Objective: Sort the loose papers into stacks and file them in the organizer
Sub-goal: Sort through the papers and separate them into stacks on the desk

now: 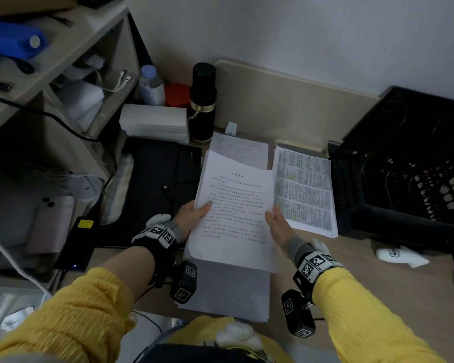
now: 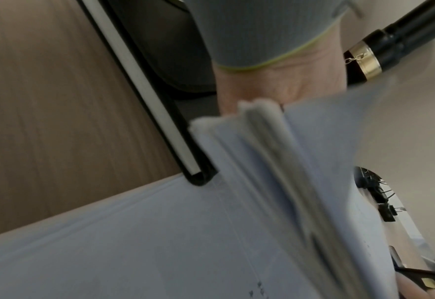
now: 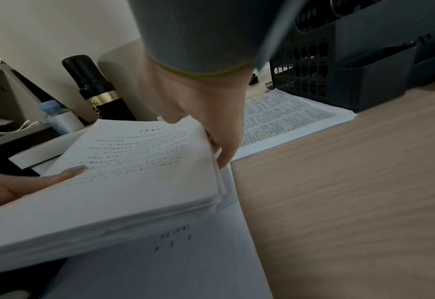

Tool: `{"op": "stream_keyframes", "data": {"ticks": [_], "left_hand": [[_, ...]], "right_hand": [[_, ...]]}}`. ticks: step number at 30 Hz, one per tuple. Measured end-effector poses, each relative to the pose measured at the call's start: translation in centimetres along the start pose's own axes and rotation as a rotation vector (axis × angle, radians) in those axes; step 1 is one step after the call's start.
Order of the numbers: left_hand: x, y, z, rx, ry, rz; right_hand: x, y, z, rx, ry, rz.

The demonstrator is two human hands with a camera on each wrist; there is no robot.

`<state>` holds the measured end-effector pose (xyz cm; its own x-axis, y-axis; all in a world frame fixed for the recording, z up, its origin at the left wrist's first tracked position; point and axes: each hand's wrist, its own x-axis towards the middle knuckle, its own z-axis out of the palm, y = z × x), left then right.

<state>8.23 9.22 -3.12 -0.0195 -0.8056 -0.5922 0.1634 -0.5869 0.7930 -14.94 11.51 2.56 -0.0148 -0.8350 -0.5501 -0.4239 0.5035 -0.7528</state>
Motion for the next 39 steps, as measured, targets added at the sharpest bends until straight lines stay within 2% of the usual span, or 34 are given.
{"op": "stream_keyframes", "data": {"ticks": [4,8,15,19,23,30,39], "left_hand": [[0.0,0.0,-0.2,-0.001,0.007,0.001],[0.0,0.1,-0.3,-0.010,0.015,0.007],[-0.4,0.9,-0.1,-0.022,-0.039,0.016],[-0.6,1.1,-0.3,0.000,-0.072,0.021],[-0.4,1.2,-0.5,0.092,-0.040,0.017],[0.2,1.2,-0.9,0.149,0.039,0.002],[0.4,0.5,-1.0,0.306,0.075,-0.126]], "right_hand": [[0.7,0.9,0.0,0.018,0.009,-0.073],[1.4,1.3,-0.2,0.096,0.076,-0.140],[1.7,0.9,-0.4,0.074,0.291,-0.084],[1.7,0.6,-0.9,0.078,0.302,-0.115],[1.6,0.9,-1.0,0.079,0.316,-0.138],[2.0,1.9,-1.7,0.020,0.374,-0.056],[1.9,3.2,-1.8,0.042,0.310,0.146]]}}
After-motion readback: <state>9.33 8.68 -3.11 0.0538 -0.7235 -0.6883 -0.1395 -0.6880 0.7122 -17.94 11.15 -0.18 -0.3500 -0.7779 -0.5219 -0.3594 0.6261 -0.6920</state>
